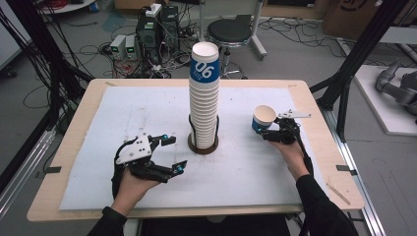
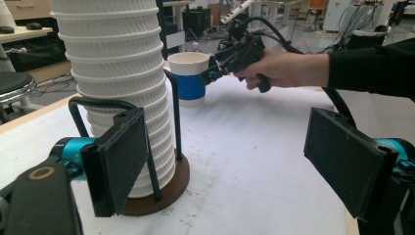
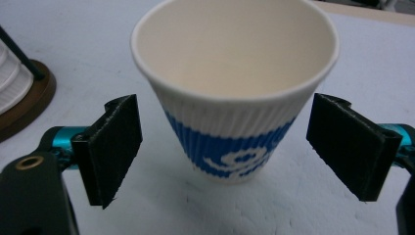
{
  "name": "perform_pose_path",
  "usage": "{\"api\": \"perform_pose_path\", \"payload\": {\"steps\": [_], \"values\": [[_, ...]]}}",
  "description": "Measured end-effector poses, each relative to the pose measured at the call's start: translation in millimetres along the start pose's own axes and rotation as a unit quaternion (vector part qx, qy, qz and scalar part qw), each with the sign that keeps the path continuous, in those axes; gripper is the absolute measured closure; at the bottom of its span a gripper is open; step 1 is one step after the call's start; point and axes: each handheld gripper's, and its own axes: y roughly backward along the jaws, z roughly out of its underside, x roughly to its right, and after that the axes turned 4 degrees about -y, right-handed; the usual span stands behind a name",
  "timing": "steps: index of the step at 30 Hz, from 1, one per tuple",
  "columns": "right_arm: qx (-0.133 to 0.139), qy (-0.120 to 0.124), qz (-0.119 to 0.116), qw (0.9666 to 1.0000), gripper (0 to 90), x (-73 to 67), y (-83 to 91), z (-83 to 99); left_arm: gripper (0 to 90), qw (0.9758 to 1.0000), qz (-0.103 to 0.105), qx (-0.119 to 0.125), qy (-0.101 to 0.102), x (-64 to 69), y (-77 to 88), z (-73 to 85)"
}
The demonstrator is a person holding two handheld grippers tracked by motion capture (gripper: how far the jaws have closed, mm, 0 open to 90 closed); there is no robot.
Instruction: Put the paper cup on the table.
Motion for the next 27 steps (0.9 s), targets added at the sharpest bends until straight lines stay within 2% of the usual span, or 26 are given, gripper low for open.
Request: {"api": "perform_pose_path", "payload": {"steps": [4,8,9,13,16,21,24,25,27], "values": [[-0.007,0.000,-0.008,0.9999,13.7,-0.9,12.4,2.4,16.5,1.0000,0.002,0.001,0.002,-0.2,-1.4,0.1],[0.000,0.010,-0.019,0.9998,13.7,-5.5,25.7,3.0,16.5,1.0000,-0.001,0.001,-0.001,0.0,-1.2,-0.5],[0.001,0.004,-0.026,0.9996,13.7,-7.5,30.5,3.7,16.5,1.0000,-0.002,0.002,0.000,-0.2,-1.3,-0.5],[0.012,0.012,-0.045,0.9988,13.8,-14.0,43.7,5.1,16.5,1.0000,-0.006,0.001,0.003,-1.0,-1.8,0.2],[0.026,0.015,-0.064,0.9975,13.7,-19.9,53.0,5.6,16.5,0.9999,-0.010,0.004,-0.003,-1.1,-1.9,-0.9],[0.060,0.020,-0.110,0.9918,13.8,-25.6,71.7,5.3,16.5,0.9999,-0.013,0.006,-0.007,-2.4,-5.1,-7.3],[0.088,0.040,-0.127,0.9872,13.8,-28.8,81.1,4.2,16.5,0.9999,-0.015,0.004,-0.005,-3.0,-7.0,-6.3],[0.098,0.046,-0.142,0.9839,13.8,-29.8,84.9,3.2,16.4,0.9999,-0.016,0.004,-0.003,-2.9,-7.1,-5.4],[0.107,0.056,-0.159,0.9798,13.8,-31.4,88.6,2.2,16.4,0.9998,-0.018,0.003,-0.003,-3.8,-6.0,-3.9]]}}
